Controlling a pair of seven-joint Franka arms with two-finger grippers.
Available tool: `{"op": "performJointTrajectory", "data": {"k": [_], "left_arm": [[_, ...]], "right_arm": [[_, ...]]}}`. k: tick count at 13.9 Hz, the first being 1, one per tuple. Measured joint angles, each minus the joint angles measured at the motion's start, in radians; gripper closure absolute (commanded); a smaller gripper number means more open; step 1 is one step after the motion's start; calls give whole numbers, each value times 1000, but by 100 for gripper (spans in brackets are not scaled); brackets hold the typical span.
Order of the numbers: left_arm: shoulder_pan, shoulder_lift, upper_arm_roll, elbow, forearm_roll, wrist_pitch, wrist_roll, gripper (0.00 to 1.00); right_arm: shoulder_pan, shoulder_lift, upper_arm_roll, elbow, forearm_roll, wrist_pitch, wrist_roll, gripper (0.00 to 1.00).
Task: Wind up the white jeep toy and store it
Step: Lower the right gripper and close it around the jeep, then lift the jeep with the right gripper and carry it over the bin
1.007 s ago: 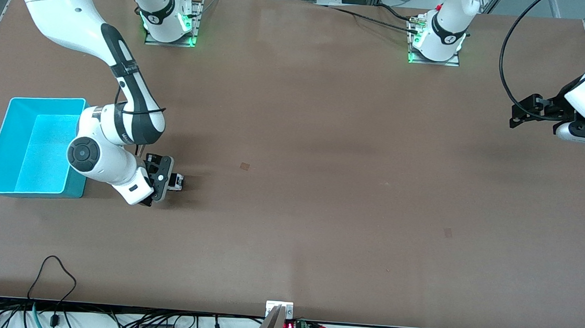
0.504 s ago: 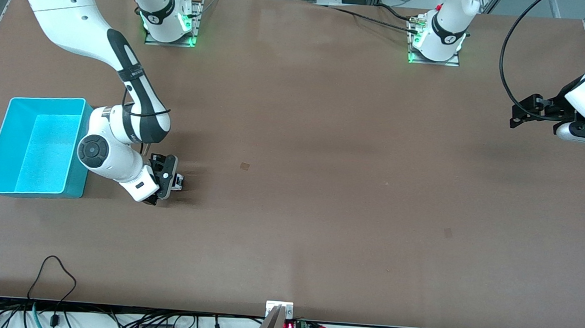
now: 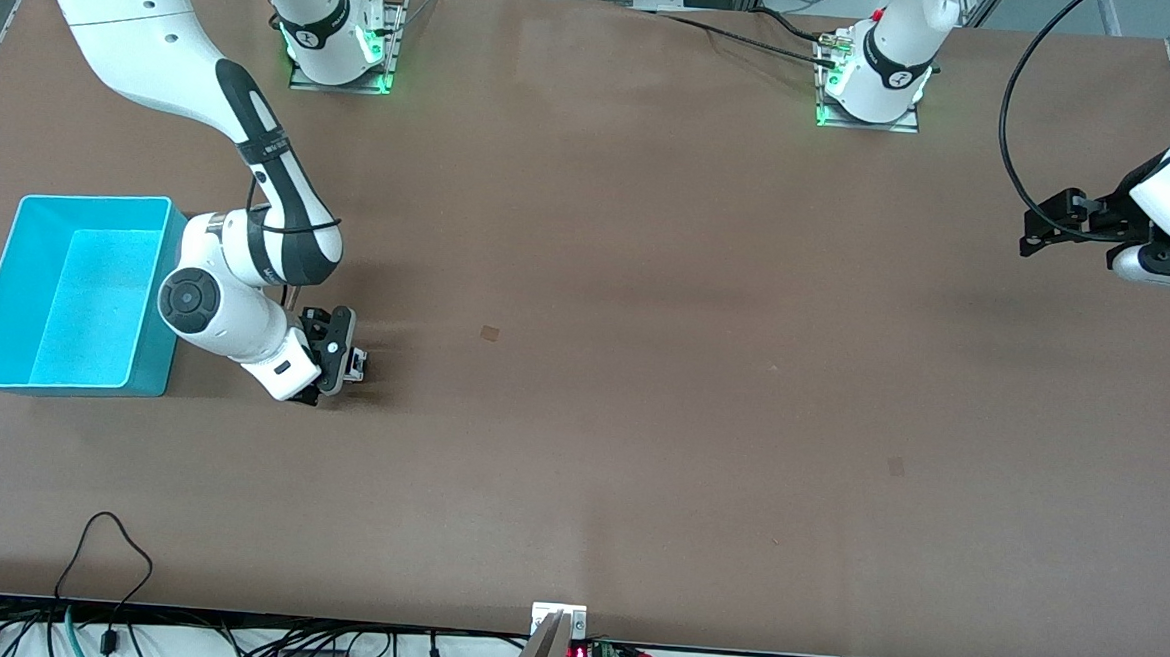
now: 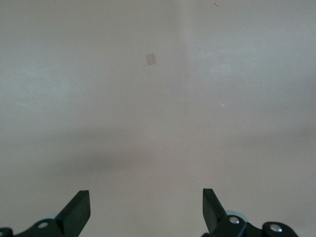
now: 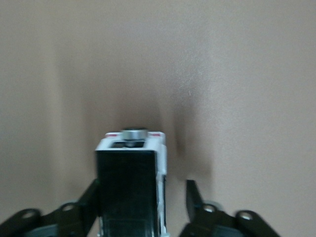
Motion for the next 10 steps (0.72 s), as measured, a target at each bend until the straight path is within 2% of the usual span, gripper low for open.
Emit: {"op": "performJointTrajectory", "data": {"k": [5, 8, 10], "left_arm": [[0, 0, 0, 0, 0, 0, 0, 0], [0, 0, 0, 0, 0, 0, 0, 0], [0, 0, 0, 0, 0, 0, 0, 0]], "right_arm": [[-12, -24, -1, 3, 1, 5, -6, 100], [-17, -92, -11, 6, 2, -35, 82, 100], [-19, -148, -39, 6, 2, -72, 164, 100]]}}
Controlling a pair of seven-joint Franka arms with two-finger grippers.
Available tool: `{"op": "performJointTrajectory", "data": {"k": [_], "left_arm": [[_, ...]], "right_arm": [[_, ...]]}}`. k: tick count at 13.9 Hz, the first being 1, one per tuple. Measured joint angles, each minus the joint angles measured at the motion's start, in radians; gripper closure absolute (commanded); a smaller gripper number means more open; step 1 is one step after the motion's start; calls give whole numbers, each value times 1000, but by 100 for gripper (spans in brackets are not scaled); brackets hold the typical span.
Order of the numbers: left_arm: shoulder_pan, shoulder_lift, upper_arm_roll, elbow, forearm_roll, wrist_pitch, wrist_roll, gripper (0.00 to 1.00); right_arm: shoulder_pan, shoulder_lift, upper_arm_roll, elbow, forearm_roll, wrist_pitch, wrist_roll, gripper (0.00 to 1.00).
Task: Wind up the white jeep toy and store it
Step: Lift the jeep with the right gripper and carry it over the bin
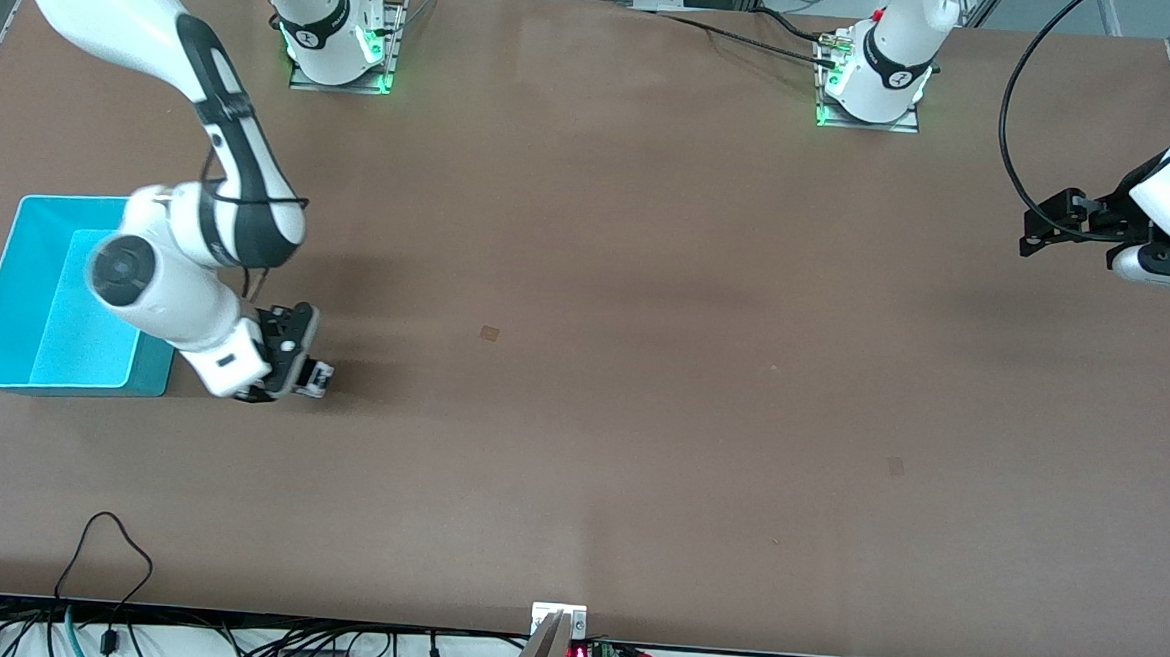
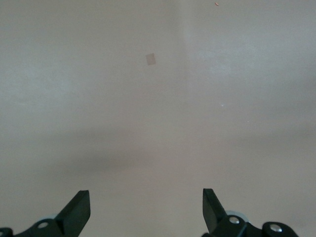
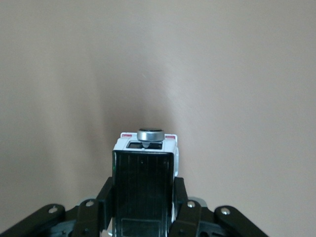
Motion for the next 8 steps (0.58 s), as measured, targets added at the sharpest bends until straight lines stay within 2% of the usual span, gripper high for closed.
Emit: {"op": "performJointTrajectory", "data": {"k": [8], "left_arm": [[0, 0, 0, 0, 0, -1, 0, 0]], "right_arm": [[-7, -129, -213, -5, -1, -215, 453, 100]]}}
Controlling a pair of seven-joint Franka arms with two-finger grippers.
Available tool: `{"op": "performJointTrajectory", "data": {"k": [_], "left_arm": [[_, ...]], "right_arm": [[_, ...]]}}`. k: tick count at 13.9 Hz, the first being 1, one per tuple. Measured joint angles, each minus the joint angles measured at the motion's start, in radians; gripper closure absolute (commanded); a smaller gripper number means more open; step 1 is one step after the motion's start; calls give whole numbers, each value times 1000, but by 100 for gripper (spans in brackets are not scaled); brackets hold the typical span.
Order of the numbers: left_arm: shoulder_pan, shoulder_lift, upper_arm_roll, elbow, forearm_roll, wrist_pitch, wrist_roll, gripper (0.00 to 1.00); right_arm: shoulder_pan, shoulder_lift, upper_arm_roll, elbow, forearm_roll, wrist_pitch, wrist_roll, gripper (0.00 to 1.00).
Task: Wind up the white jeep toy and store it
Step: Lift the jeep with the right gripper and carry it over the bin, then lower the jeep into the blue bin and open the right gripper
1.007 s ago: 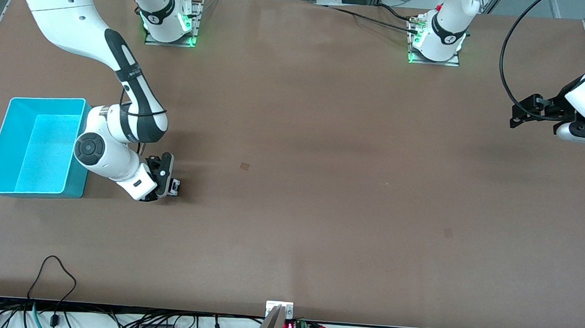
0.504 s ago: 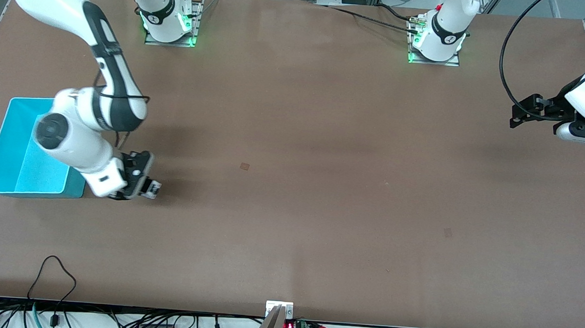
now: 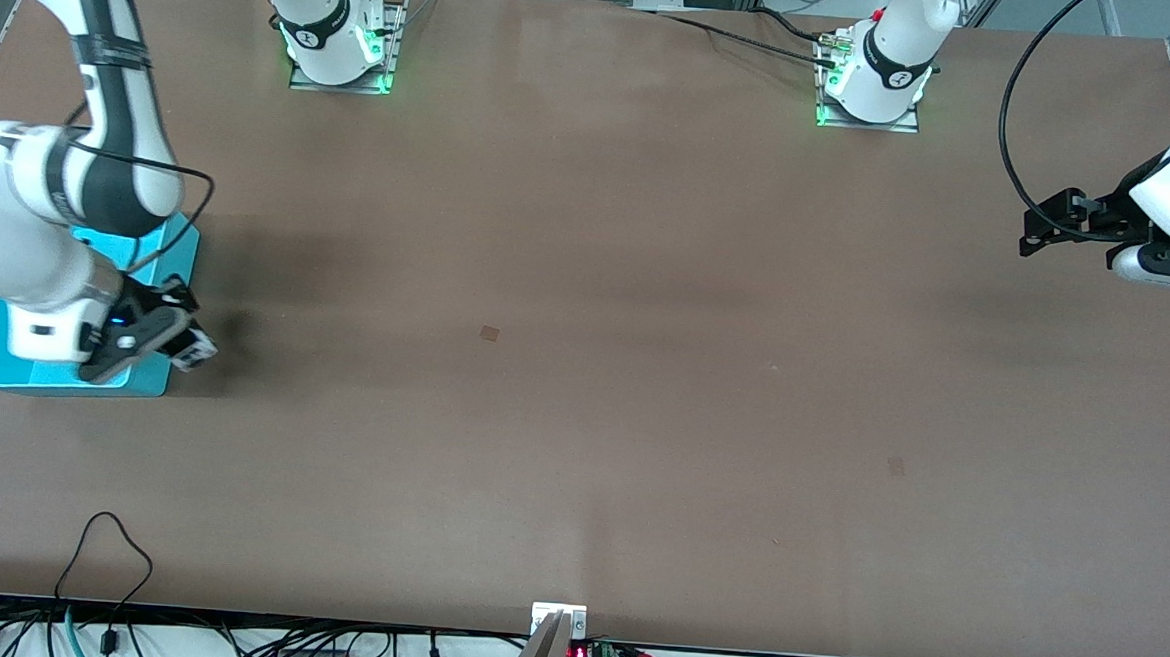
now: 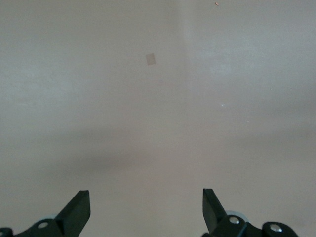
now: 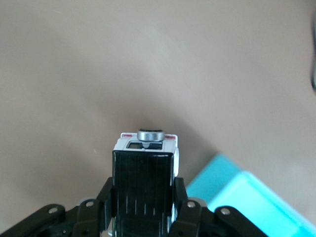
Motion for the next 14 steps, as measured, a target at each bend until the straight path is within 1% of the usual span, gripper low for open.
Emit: {"op": "performJointTrajectory", "data": {"k": [5, 8, 11, 14], "left_arm": [[0, 0, 1, 0, 0, 0, 0, 0], [0, 0, 1, 0, 0, 0, 0, 0], [0, 0, 1, 0, 0, 0, 0, 0], [0, 0, 1, 0, 0, -3, 0, 0]], "right_arm": [[-5, 4, -130, -35, -1, -6, 175, 100], [-13, 4, -199, -80, -1, 54, 207, 100], [-71, 5, -219, -180, -1, 191, 209, 100], [-108, 6, -219, -266, -1, 251, 210, 100]]}}
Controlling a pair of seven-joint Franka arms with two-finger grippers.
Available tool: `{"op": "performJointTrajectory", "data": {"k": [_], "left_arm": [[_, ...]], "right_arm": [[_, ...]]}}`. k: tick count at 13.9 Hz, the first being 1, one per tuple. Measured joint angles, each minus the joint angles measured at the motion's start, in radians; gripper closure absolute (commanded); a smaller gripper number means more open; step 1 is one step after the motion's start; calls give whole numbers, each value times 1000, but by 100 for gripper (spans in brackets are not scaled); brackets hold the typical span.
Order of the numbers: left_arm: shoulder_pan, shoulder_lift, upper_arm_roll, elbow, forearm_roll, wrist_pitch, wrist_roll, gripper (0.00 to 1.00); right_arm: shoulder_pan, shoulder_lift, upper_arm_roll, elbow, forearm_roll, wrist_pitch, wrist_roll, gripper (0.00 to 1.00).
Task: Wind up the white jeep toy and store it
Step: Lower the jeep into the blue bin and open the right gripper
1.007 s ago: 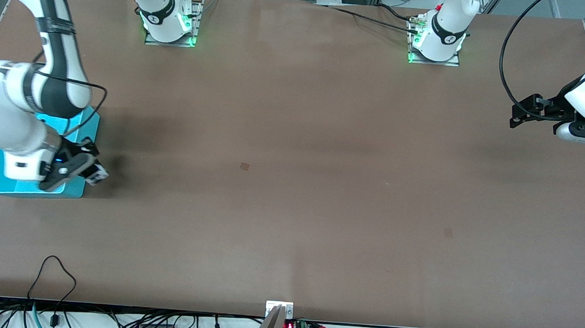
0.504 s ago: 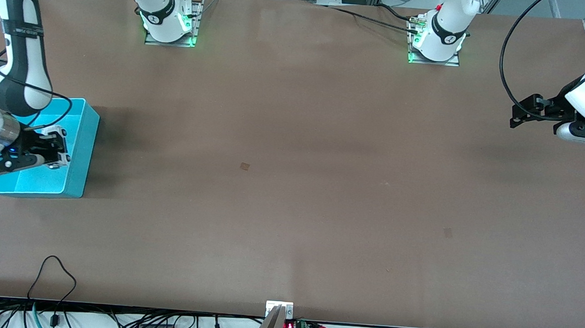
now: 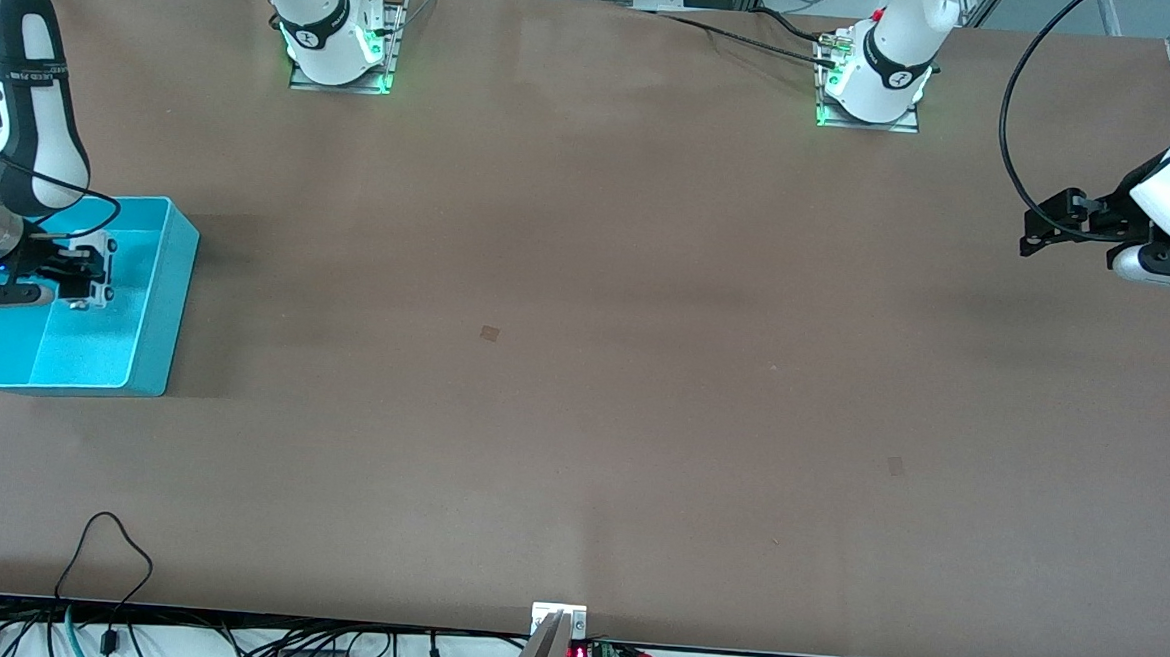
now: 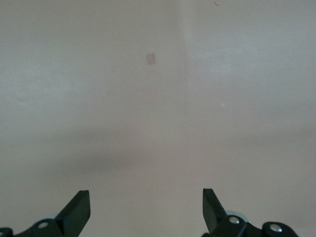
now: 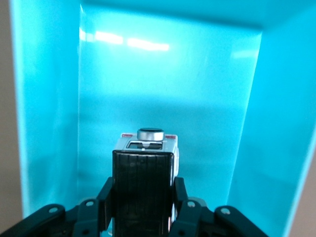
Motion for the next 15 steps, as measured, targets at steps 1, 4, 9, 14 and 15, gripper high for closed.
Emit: {"op": "performJointTrajectory", "data": {"k": [1, 4, 9, 14, 15], "left_arm": [[0, 0, 0, 0, 0, -1, 0, 0], [0, 0, 0, 0, 0, -2, 0, 0], [0, 0, 0, 0, 0, -2, 0, 0], [0, 0, 0, 0, 0, -2, 0, 0], [0, 0, 1, 0, 0, -2, 0, 0]], "right_arm": [[-6, 1, 0, -24, 0, 26, 2, 100], [-18, 20, 0, -75, 1, 89, 7, 100], [-24, 57, 4, -80, 31, 106, 8, 25], [-20, 36, 10, -68, 32, 103, 8, 0], [-15, 21, 12, -62, 32, 90, 8, 0]]}}
